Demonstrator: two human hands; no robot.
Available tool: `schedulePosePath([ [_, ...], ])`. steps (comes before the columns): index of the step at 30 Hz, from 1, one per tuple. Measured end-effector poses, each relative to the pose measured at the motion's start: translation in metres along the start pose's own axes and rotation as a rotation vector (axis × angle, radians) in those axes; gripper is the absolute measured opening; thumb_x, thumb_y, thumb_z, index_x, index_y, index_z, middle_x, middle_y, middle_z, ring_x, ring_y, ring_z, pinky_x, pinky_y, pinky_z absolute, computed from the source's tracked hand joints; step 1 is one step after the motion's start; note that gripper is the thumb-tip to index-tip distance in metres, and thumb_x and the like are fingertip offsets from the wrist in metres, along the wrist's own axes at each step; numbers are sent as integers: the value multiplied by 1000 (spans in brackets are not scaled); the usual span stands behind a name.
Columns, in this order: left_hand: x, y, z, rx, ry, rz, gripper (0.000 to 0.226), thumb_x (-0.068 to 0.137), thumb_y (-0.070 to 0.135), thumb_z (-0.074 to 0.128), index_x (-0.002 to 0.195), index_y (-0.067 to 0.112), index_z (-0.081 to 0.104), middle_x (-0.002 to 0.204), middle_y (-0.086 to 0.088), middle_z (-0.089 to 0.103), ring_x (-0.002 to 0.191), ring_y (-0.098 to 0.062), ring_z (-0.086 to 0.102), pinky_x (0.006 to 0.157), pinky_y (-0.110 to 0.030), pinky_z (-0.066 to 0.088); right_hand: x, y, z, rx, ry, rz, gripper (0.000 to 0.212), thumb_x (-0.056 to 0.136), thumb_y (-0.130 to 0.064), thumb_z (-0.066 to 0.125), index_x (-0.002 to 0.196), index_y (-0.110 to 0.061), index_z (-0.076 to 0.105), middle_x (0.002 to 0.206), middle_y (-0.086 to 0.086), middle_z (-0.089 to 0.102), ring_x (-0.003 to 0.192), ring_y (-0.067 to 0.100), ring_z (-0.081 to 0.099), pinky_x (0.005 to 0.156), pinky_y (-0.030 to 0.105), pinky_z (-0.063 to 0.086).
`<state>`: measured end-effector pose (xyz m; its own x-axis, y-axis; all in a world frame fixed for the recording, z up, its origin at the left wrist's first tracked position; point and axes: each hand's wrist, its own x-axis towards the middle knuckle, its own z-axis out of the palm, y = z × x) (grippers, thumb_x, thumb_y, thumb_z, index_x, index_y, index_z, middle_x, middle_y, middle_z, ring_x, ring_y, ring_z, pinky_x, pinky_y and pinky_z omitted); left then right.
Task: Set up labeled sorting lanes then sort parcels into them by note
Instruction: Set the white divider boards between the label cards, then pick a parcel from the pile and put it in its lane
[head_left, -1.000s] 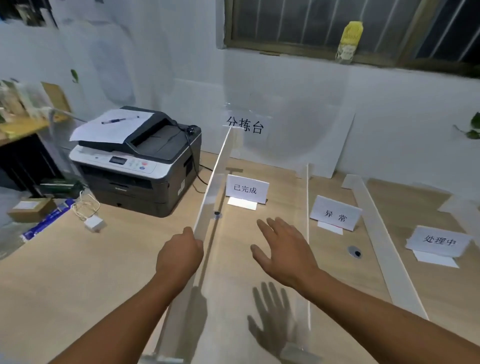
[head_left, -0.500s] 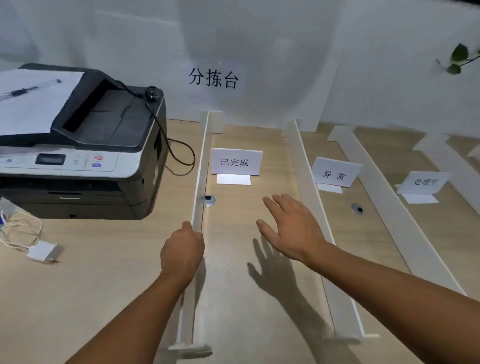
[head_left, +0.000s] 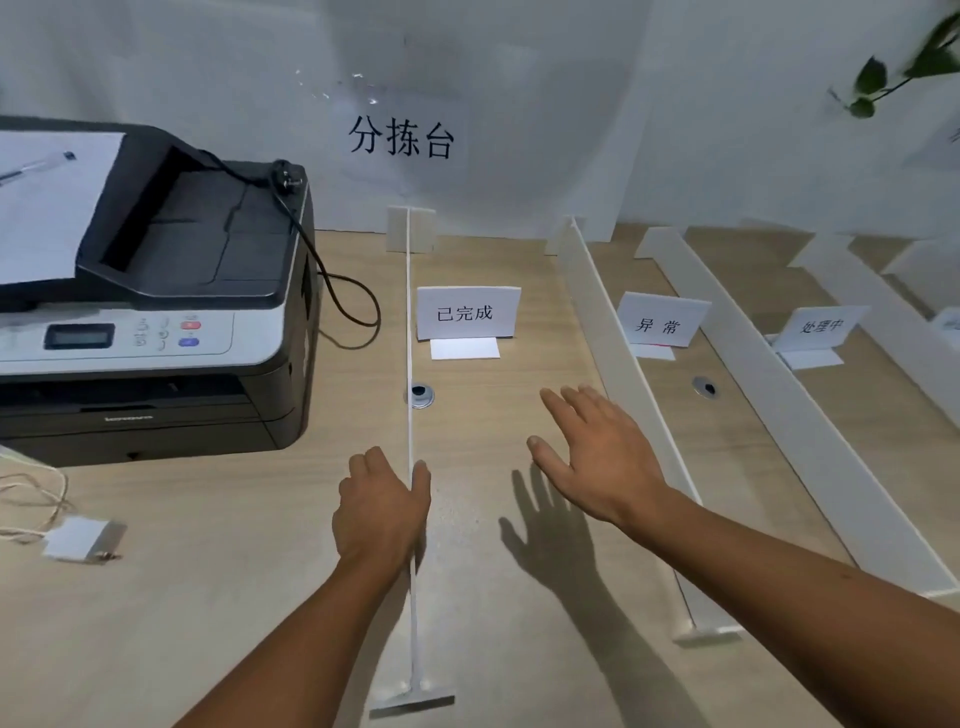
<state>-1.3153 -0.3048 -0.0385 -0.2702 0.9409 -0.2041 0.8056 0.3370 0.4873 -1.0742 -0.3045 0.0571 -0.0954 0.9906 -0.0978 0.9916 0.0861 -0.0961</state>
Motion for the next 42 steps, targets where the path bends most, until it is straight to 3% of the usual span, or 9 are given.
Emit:
schedulePosePath([
  [3, 1, 33, -23, -11, 91, 229, 58, 95, 54, 54, 132, 9, 53, 131, -8, 56, 122, -29, 49, 98, -42, 46, -23, 21, -29, -15, 46, 40, 72, 98, -66, 24, 161, -29, 24, 166, 3, 29, 155, 23, 17, 125, 43, 18],
  [5, 0, 79, -36, -40, 52, 411, 58, 95, 56, 54, 133, 12, 57, 133, -3, 59, 128, -25, 47, 107, -41, 41, -43, 47, -54, -28, 83, 94, 70, 99, -65, 26, 160, -30, 26, 165, 2, 30, 154, 23, 20, 123, 42, 22],
  [11, -70, 266, -33, -151, -167, 921, 72, 87, 77, 44, 139, 27, 52, 140, 7, 54, 133, -15, 45, 111, -38, 38, -137, 176, -118, -31, 250, 309, 71, 96, -65, 25, 151, -25, 43, 151, 3, 47, 142, 25, 38, 113, 40, 35],
  [15, -158, 373, 15, -73, -200, 1107, 87, 82, 85, 38, 146, 26, 46, 150, 5, 49, 140, -18, 40, 116, -42, 34, -236, 292, -134, -61, 290, 524, 71, 99, -67, 24, 160, -29, 27, 165, 4, 30, 153, 23, 21, 121, 40, 20],
  [18, -233, 448, 70, 77, -220, 1242, 104, 77, 93, 21, 155, 25, 35, 163, 2, 34, 153, -25, 21, 124, -49, 19, -321, 382, -146, -53, 344, 651, 72, 100, -67, 28, 161, -28, 25, 166, 5, 27, 154, 23, 17, 124, 42, 20],
  [21, -315, 527, 129, 189, -221, 1321, 113, 70, 98, 4, 160, 31, 20, 169, 6, 15, 157, -26, 2, 125, -50, 4, -409, 467, -152, -55, 365, 764, 72, 101, -66, 27, 160, -26, 25, 166, 5, 26, 154, 25, 18, 123, 45, 21],
  [25, -401, 608, 183, 221, -215, 1411, 115, 68, 99, -3, 161, 33, 14, 170, 9, 9, 157, -29, 2, 125, -52, 4, -500, 550, -151, -47, 345, 867, 73, 100, -67, 26, 161, -28, 20, 169, 4, 17, 156, 23, 7, 125, 46, 15],
  [32, -540, 740, 278, 149, -263, 1539, 115, 67, 99, -5, 160, 34, 16, 169, 12, 10, 156, -25, 2, 125, -49, 6, -611, 702, -165, -10, 389, 977, 74, 99, -69, 26, 162, -30, 18, 170, 0, 14, 157, 20, 2, 126, 43, 11],
  [42, -636, 936, 434, 44, -330, 1583, 107, 74, 95, 1, 158, 32, 21, 166, 10, 21, 154, -26, 13, 124, -49, 15, -657, 919, -170, -60, 376, 995, 81, 93, -75, 17, 161, -32, 21, 168, 0, 21, 156, 19, 7, 125, 44, 17],
])
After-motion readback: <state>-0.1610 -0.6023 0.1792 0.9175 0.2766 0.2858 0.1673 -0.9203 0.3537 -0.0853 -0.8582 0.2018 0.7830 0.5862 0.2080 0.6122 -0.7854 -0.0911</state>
